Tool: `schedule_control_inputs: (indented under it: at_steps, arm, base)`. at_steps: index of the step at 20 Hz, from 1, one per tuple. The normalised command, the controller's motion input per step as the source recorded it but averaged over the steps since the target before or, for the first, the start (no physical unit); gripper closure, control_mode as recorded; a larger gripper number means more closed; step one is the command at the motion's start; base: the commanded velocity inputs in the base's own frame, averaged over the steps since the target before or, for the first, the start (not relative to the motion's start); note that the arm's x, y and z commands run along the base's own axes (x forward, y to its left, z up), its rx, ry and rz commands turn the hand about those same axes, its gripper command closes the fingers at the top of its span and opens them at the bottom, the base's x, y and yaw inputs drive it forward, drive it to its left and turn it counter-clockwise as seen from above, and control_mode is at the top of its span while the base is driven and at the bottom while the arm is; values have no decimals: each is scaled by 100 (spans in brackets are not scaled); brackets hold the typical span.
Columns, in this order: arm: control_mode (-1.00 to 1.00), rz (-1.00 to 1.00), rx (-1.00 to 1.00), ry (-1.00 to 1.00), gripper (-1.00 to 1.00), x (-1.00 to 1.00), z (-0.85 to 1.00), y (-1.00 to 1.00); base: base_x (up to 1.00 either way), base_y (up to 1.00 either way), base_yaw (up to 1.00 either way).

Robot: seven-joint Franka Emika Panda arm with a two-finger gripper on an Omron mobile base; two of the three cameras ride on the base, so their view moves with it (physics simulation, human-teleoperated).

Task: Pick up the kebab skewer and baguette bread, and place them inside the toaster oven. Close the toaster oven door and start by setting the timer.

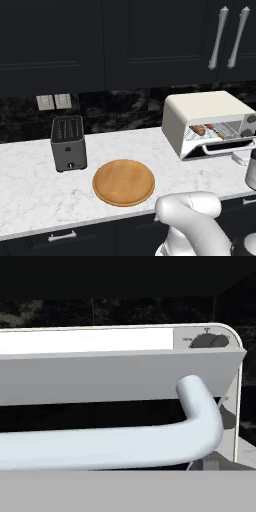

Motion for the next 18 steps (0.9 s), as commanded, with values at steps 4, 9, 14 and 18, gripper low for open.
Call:
schedule_control_inputs:
  at_steps: [4, 9, 14, 18]
  arm:
    - [-100, -6, 3, -2, -100, 58, 22, 32]
    - [-100, -6, 1, 0, -100, 60, 10, 35]
    - [-100, -3, 0, 0, -100, 46, 0, 28]
    - [-100, 0, 0, 0, -100, 46, 0, 26]
  base:
    - [0, 0, 0]
    - [0, 0, 0]
    - [0, 0, 0]
    - [0, 0, 0]
